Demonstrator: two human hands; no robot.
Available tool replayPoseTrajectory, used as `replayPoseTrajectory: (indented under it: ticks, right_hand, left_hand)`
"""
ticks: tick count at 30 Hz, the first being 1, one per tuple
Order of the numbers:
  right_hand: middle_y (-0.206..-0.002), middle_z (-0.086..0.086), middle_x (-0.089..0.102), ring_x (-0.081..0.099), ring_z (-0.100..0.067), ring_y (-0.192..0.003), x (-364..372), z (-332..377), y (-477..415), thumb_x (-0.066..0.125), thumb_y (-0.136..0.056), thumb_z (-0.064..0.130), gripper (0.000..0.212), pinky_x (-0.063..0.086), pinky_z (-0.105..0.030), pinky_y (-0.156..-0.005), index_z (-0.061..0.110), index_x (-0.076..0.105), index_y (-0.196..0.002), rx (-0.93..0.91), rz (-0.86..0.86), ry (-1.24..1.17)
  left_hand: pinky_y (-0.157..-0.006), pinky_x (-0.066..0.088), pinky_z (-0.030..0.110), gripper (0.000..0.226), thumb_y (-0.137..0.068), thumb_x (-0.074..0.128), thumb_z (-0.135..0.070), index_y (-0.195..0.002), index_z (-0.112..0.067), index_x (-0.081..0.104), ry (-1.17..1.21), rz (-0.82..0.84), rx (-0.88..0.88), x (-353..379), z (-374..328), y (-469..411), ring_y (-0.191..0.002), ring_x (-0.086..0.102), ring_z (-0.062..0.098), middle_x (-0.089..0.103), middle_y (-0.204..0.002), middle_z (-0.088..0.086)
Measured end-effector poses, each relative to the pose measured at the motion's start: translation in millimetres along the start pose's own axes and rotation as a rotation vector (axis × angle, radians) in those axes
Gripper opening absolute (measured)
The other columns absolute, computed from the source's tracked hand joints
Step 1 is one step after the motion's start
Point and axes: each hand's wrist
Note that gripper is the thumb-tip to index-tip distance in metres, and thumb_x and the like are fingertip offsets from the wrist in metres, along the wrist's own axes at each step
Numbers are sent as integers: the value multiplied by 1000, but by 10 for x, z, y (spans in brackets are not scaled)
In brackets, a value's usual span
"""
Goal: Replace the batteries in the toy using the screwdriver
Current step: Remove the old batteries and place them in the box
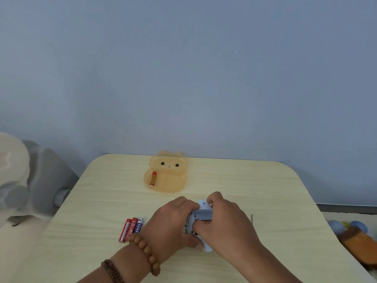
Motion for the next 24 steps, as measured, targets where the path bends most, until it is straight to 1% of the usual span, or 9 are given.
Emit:
replayPoseTrajectory:
  ticks: [4,8,11,13,14,16,18,21,24]
  right_hand:
    - [-93,15,57,60,-10,-87,-12,33,8,60,-82,53,39,52,-29,-72,29,47,-109,-12,-2,13]
    - [-98,13,61,61,-9,-90,1,7,-2,57,-82,54,40,55,-31,-76,31,47,-112,-15,-10,17]
    - [-120,19,54,56,-5,-103,19,-88,-1,57,-85,54,43,53,-28,-81,35,46,-122,-76,-23,72]
    - [-142,21,36,45,-4,-125,21,-183,3,60,-86,53,44,52,-26,-84,39,46,-126,-184,-60,143]
    - [-146,21,30,39,-4,-131,9,-222,-3,63,-86,50,41,53,-25,-84,41,51,-124,-257,-81,176]
    - [-142,20,33,38,-4,-131,-40,-274,-31,67,-85,47,34,53,-24,-81,42,61,-118,-368,-81,218]
    - [-133,20,39,43,-5,-124,-94,-304,-81,71,-83,46,28,51,-23,-79,40,68,-110,-429,-72,248]
    - [-120,20,41,44,-7,-114,-135,-313,-146,73,-80,48,18,39,-18,-77,38,71,-95,-509,-39,269]
    - [-115,22,37,37,-3,-110,-105,-333,-171,66,-87,51,21,33,-15,-78,41,73,-103,-514,63,258]
  left_hand:
    - [-71,33,7,73,-58,86,-46,-122,-21,59,-19,-9,20,1,16,-22,-89,54,4,60,-106,-9]
    - [-71,47,23,71,-55,85,-47,-117,-20,62,-11,-19,24,-1,33,-39,-85,57,7,61,-101,-8]
    - [-76,46,23,74,-57,85,-51,-120,-23,59,3,-17,12,-29,32,-28,-87,53,5,57,-102,-12]
    - [-76,44,21,74,-58,84,-53,-121,-25,57,1,-4,10,-39,31,-26,-88,51,3,54,-102,-14]
    - [-76,43,20,74,-59,84,-53,-122,-26,56,3,2,10,-44,27,-26,-89,51,2,53,-103,-15]
    - [-77,43,19,72,-60,84,-53,-122,-28,55,15,17,1,-46,19,-29,-90,51,2,54,-105,-14]
    - [-78,44,20,72,-60,85,-52,-122,-29,56,24,31,-14,-45,17,-27,-89,51,2,54,-104,-15]
    - [-76,42,20,73,-59,84,-55,-121,-28,55,16,41,-17,-37,33,-26,-87,49,2,50,-100,-17]
    - [-74,41,18,72,-59,84,-54,-119,-29,54,8,51,-14,-32,39,-29,-86,48,1,47,-99,-20]
Point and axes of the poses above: each hand's wrist, its own y-axis away from the middle knuckle, its own x-axis out of the palm, z = x × y
